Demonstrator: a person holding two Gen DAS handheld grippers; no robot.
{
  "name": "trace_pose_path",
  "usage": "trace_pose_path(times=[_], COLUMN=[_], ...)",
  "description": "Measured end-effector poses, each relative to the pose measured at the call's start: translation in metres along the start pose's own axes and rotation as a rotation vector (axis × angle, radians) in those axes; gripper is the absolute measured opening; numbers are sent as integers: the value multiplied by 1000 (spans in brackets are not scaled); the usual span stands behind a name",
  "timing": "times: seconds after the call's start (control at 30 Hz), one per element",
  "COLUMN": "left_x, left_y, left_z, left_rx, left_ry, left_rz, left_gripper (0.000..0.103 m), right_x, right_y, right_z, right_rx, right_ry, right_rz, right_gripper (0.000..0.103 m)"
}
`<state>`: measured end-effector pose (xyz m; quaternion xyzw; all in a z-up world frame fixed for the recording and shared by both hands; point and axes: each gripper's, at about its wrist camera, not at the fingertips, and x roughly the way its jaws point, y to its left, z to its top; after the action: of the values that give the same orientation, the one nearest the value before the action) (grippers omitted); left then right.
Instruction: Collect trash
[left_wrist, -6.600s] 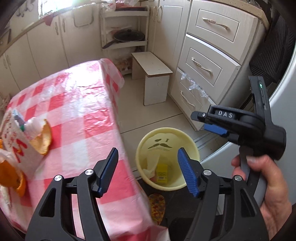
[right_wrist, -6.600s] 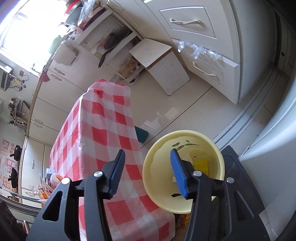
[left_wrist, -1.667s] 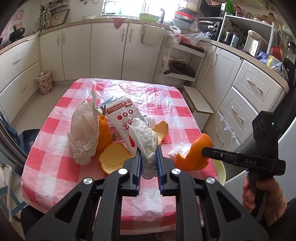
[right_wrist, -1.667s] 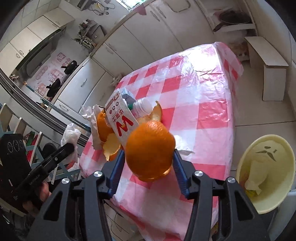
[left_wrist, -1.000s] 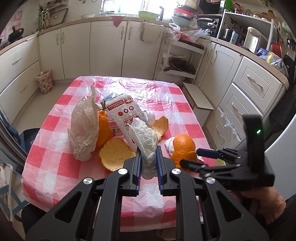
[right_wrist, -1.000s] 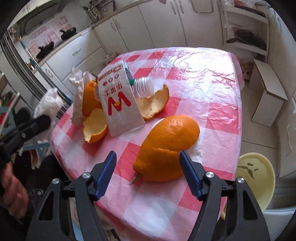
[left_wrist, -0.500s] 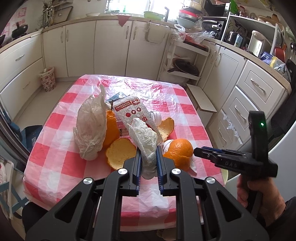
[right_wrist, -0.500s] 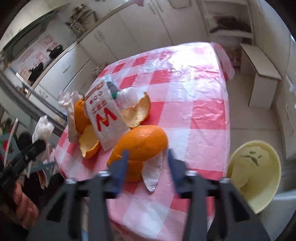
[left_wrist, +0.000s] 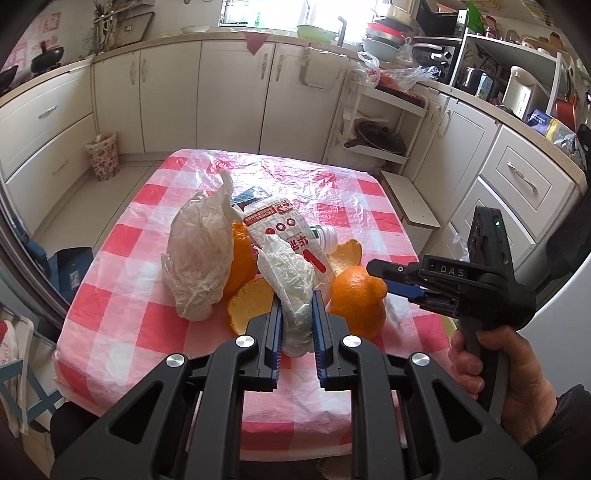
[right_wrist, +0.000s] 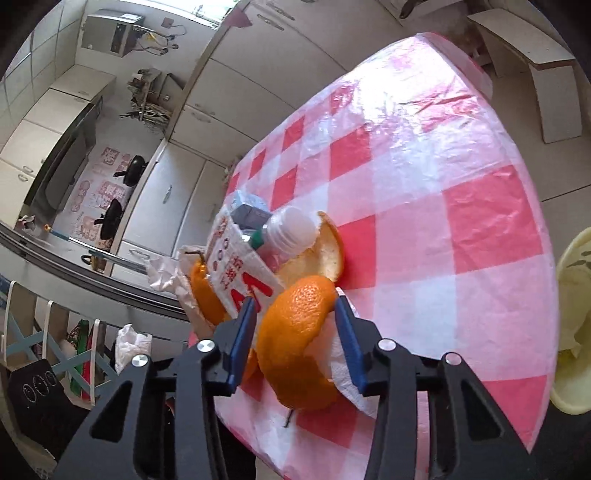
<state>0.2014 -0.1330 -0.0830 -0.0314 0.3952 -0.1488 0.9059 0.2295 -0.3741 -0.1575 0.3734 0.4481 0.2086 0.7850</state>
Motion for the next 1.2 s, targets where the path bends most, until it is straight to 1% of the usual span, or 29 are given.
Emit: trace_pose_path(times=[0.07, 0.1, 0.13, 0.17, 0.2, 0.23, 0.27, 0.3, 0.33, 0.43, 0.57, 0.63, 0.67, 0.7, 0.77, 0.8, 0.87, 0.97, 1.07, 1.1, 1.2], left_x=[0, 1, 2, 3, 3, 4, 4, 4, 4, 3, 1, 0, 0, 0, -2, -4, -5, -6, -2, 0, 8], left_y=[2, 3, 4, 5, 6, 6, 7, 6, 6, 5, 3, 2, 1, 1, -3, -5, -12, -28, -53, -62, -96], left_z=[0, 1, 1, 0, 0, 0, -1, -1, -1, 0, 1, 1, 1, 1, 1, 1, 2, 2, 2, 2, 2], left_rx=[-5, -7, -9, -12, -14, -15, -16, -16, -16, -15, -12, -13, -11, -9, -3, 0, 12, 34, 66, 76, 120], left_ry=[0, 1, 2, 4, 5, 6, 8, 8, 8, 5, -1, -1, -1, 0, -1, -3, -6, -4, 2, 5, 12], left_rz=[4, 6, 8, 9, 10, 10, 10, 10, 10, 7, 6, 6, 5, 5, 3, -1, -8, -32, -70, -84, -135], left_gripper=[14, 14, 14, 14, 14, 14, 14, 14, 14, 14, 14, 14, 14, 14, 14, 14, 14, 14, 14, 14, 14], right_x=[6, 12, 19, 23, 26, 29, 28, 28, 25, 15, -6, -18, -23, -27, -33, -39, -53, -74, -104, -116, -142], right_y=[13, 20, 27, 33, 37, 39, 41, 41, 39, 37, 48, 51, 54, 55, 53, 55, 57, 42, 16, 5, -23], right_z=[-1, -2, -6, -9, -11, -13, -13, -12, -11, -10, -14, -13, -13, -12, -12, -13, -14, -14, -15, -17, -22], right_rx=[-36, -59, -78, -111, -132, -149, -165, -163, -156, -148, -184, -185, -188, -192, -167, -178, -199, -174, -134, -117, -62], right_ry=[19, 44, 63, 73, 79, 84, 75, 67, 56, 31, -11, -46, -59, -63, -64, -82, -116, -175, -253, -285, -345], right_rz=[55, 71, 71, 53, 41, 24, 1, -1, 2, 47, 172, 251, 274, 270, 328, 336, 311, 268, 183, 139, 1], right_gripper=[41, 41, 41, 41, 38, 28, 21, 9, 7, 4, 4, 4, 4, 4, 4, 4, 4, 4, 4, 4, 4])
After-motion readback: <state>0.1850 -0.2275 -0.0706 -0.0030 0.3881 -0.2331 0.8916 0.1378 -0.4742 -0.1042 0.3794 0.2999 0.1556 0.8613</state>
